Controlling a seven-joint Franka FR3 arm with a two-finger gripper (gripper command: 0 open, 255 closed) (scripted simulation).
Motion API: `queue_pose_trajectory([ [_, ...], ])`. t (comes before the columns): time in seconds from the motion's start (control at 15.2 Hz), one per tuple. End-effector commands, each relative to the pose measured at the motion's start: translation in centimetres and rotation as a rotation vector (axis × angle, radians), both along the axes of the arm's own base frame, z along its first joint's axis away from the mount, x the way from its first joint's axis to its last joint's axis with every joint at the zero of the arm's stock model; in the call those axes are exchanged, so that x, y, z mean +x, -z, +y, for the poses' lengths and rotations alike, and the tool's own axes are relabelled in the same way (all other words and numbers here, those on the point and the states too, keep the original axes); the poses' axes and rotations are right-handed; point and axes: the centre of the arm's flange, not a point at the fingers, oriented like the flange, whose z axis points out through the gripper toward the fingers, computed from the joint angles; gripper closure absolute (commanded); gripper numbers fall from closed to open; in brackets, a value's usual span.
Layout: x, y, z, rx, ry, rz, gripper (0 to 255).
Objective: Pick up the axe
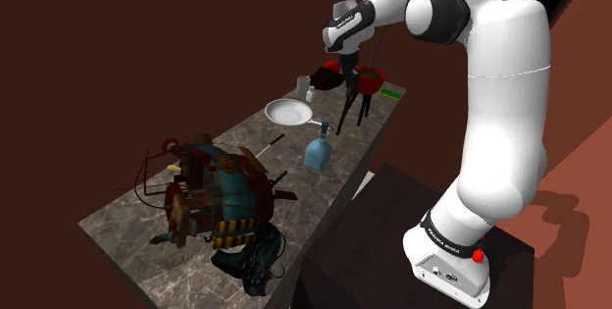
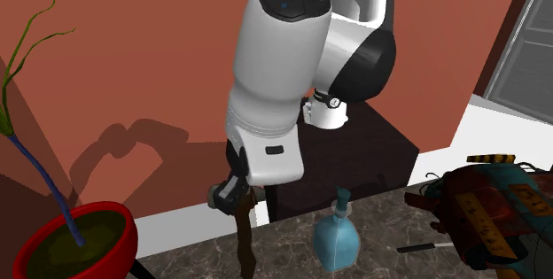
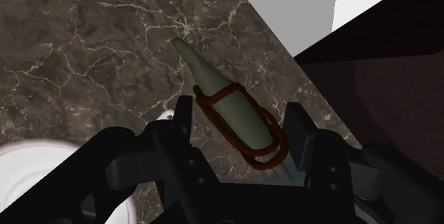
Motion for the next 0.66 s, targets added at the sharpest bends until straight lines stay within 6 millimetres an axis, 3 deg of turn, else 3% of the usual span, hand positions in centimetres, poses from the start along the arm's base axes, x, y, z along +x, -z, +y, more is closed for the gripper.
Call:
queue_pose_trajectory([
  [0.0,0.0,-1.1,0.0,0.000,0.000,0.000,255],
  [0.46,0.0,-4.8,0.0,0.000,0.000,0.000,255],
  [0.59,0.0,-4.9,0.0,0.000,0.000,0.000,255],
])
